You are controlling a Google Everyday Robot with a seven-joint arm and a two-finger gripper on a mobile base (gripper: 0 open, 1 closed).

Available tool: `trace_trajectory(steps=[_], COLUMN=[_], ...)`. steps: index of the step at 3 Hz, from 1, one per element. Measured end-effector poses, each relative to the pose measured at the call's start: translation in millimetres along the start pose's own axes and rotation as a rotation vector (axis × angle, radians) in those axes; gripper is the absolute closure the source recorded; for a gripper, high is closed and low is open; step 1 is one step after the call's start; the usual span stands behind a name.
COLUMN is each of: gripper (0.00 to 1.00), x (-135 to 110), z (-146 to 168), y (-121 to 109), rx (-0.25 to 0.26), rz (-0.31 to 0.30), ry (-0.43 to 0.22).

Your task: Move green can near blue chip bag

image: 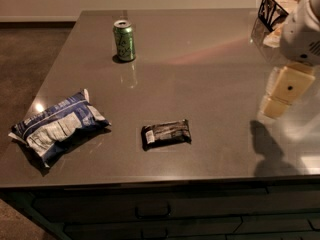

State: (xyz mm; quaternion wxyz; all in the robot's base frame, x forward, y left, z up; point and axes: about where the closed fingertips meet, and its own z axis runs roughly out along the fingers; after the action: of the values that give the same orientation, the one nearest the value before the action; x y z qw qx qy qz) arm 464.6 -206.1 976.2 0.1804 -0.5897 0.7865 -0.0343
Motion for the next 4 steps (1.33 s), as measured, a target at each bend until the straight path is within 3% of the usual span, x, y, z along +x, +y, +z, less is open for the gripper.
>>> trace_trajectory(steps=[2, 3, 4], gripper=[0.00, 0.00, 0.00], x=[-69.2, -109.8, -146.9], z=[57.1, 93.3, 129.7], y=[-73.2, -97.9, -128.3], rx=[0.035, 0.024, 0.048], rz=[0.112, 0.161, 0.237], ry=[-0.127, -0.228, -0.331])
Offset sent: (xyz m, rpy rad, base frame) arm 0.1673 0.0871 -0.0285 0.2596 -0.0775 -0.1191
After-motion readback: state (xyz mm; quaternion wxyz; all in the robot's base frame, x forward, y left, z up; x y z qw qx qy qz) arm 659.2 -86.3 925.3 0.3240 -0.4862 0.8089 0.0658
